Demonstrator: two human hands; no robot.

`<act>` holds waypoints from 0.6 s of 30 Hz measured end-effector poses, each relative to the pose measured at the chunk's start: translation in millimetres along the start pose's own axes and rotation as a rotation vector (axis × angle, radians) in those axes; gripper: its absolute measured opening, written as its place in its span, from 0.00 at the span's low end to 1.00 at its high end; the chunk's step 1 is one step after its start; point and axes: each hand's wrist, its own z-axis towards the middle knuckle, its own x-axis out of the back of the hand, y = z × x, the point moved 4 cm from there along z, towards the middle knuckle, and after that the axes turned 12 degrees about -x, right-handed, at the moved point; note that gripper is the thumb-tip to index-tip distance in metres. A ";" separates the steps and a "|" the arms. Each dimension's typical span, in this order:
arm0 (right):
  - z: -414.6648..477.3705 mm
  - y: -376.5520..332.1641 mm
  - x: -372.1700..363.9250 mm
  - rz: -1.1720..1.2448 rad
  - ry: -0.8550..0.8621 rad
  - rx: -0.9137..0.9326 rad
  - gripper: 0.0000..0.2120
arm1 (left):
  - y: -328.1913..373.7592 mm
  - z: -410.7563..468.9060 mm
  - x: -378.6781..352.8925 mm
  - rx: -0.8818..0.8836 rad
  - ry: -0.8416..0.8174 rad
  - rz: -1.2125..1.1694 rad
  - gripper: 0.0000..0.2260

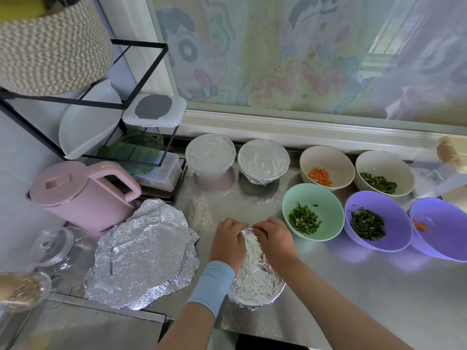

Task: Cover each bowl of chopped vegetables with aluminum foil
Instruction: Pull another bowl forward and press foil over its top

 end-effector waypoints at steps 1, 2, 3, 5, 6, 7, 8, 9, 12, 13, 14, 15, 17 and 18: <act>-0.3 0.6 -0.6 -0.001 0.001 -0.002 0.05 | 0.1 2.5 -1.5 0.001 -0.001 0.000 0.10; -0.6 1.0 -1.0 0.000 0.003 0.002 0.05 | -0.9 4.1 -3.3 0.009 0.001 0.004 0.08; -0.7 1.2 -1.3 0.000 0.004 0.006 0.05 | -2.2 4.6 -4.4 0.020 0.004 0.010 0.08; 0.1 1.2 -1.9 -0.006 -0.002 0.022 0.05 | -4.5 4.8 -6.1 0.034 0.013 0.017 0.09; 0.4 0.9 -2.1 -0.010 -0.010 0.035 0.06 | -4.5 4.5 -6.4 0.036 0.017 0.020 0.09; 0.5 -0.1 -1.8 -0.018 -0.022 0.053 0.06 | -3.8 3.7 -6.7 0.041 0.018 0.025 0.10; 0.5 -0.8 -1.9 -0.032 -0.033 0.079 0.06 | -2.9 2.7 -6.3 0.049 0.022 0.030 0.10; 0.6 -1.5 -2.0 -0.057 -0.034 0.111 0.05 | -2.2 1.6 -5.3 0.057 0.027 0.043 0.10; 0.1 -1.3 -1.7 -0.108 0.027 0.135 0.05 | -2.8 -2.9 -1.1 0.045 0.052 0.103 0.09; -0.6 -1.2 -1.0 -0.104 0.046 0.112 0.04 | -2.6 -3.7 0.5 0.025 0.052 0.109 0.09; -1.2 -1.3 -1.0 -0.095 0.051 0.089 0.03 | -2.5 -3.4 0.8 0.000 0.041 0.101 0.09; -1.9 -1.6 -1.4 -0.085 0.045 0.070 0.03 | -2.5 -2.5 0.1 -0.027 0.021 0.087 0.09; -1.9 -0.4 -1.9 -0.052 0.029 0.037 0.04 | -3.2 -0.6 -2.2 -0.053 -0.007 0.054 0.09; -1.7 0.9 -1.6 -0.023 0.017 0.014 0.05 | -4.5 0.5 -2.8 -0.040 -0.008 0.030 0.09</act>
